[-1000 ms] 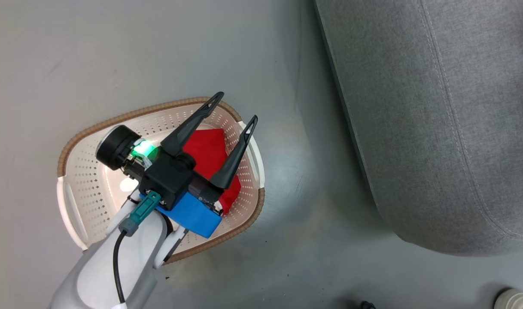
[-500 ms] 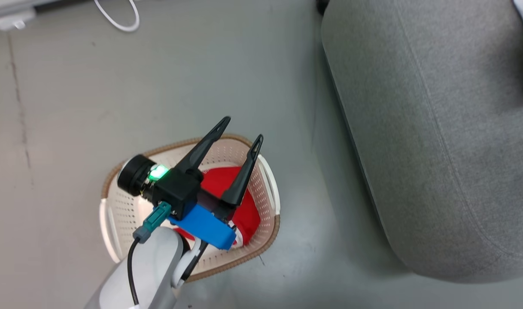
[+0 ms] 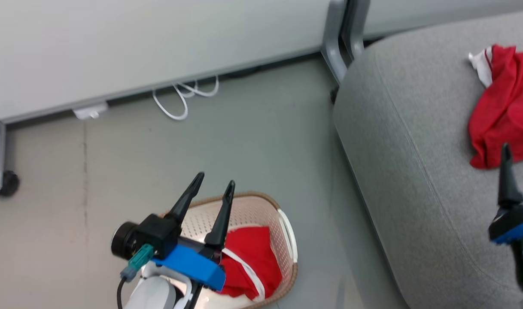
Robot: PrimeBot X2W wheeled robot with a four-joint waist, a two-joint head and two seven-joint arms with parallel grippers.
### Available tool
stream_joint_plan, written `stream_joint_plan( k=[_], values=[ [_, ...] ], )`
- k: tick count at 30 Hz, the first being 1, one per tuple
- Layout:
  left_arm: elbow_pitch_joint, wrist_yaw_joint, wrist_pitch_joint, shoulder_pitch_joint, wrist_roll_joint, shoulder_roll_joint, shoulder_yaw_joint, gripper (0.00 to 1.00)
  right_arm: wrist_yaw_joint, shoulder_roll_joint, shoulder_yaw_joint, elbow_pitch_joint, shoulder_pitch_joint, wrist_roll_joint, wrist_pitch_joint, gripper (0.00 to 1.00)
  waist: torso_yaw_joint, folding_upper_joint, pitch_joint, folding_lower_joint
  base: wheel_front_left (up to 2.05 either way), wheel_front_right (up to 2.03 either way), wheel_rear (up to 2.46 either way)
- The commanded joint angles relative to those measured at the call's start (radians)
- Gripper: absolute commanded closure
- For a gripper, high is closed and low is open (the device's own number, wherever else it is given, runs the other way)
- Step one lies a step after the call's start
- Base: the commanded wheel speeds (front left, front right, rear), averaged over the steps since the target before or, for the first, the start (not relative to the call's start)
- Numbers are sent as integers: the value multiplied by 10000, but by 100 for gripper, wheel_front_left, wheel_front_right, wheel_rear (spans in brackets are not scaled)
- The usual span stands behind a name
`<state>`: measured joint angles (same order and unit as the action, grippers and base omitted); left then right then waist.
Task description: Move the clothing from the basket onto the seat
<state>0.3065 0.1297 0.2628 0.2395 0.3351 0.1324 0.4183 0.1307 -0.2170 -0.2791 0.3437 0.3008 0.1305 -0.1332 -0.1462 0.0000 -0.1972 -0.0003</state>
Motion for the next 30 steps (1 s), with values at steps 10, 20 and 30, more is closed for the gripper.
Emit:
stream_joint_plan(
  k=[10, 20, 30],
  values=[
    [298, 10, 29, -1380, -88, -115, -1168, 0, 1, 1121, 805, -2004, -2556, -285, 309, 0, 1395, 0, 2027, 3, 0, 0, 0],
    [413, 11, 28, -2000, -200, -107, -2371, 0, 1, 1544, 1862, -2404, -3517, -229, 132, 0, 2192, 0, 2379, 3, 0, 0, 0],
    [598, 11, 29, -2082, -275, -119, -2883, 0, 1, 1648, 2458, -1853, -3320, -158, -83, 0, 2417, 0, 2424, 3, 0, 0, 0]
  ],
)
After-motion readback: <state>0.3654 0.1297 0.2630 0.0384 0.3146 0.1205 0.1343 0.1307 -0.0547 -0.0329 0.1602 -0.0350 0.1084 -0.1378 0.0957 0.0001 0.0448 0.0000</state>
